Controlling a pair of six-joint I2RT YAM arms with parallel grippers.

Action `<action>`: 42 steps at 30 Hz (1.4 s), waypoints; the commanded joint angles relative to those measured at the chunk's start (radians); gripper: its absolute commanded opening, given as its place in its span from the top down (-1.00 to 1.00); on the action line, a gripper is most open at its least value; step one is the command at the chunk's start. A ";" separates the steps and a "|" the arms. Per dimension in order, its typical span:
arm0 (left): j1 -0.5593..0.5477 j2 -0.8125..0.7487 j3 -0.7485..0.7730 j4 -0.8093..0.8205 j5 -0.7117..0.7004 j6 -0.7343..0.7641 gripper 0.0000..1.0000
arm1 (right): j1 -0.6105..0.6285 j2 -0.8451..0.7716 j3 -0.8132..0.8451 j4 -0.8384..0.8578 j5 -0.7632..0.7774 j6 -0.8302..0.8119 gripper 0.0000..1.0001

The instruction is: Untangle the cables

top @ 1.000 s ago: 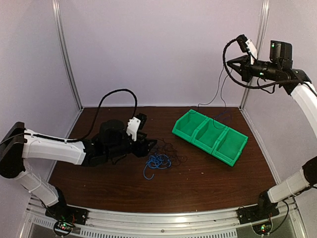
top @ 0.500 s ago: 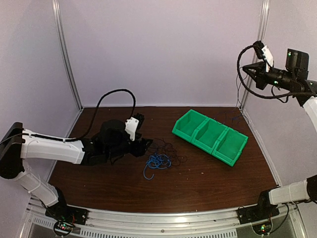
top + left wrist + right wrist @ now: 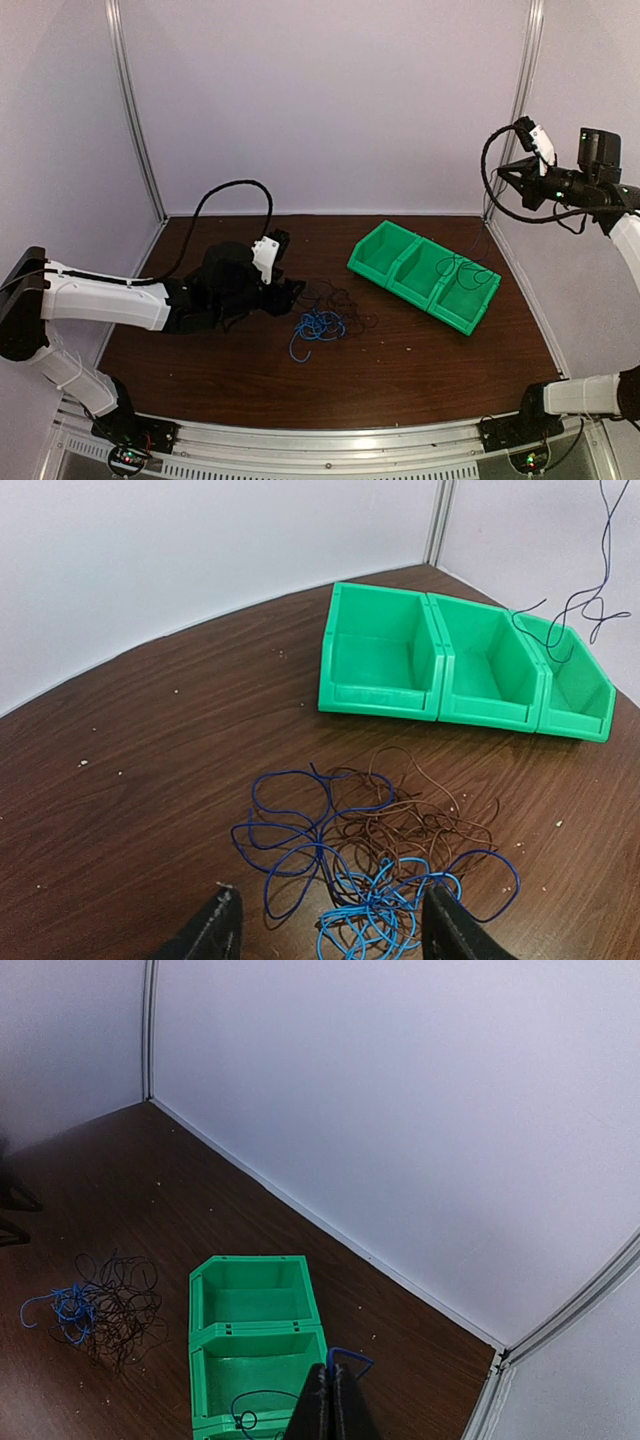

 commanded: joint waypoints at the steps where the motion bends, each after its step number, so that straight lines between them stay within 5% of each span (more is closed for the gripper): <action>1: 0.007 -0.004 0.025 0.019 -0.016 0.008 -0.24 | -0.027 -0.026 -0.033 0.001 -0.012 -0.021 1.00; 26: 0.007 0.020 0.032 0.020 -0.015 0.003 -0.24 | -0.184 -0.095 -0.129 -0.060 -0.088 -0.090 1.00; 42: 0.008 0.043 0.042 0.020 -0.017 0.005 -0.23 | -0.165 0.088 -0.089 -0.018 -0.207 -0.075 1.00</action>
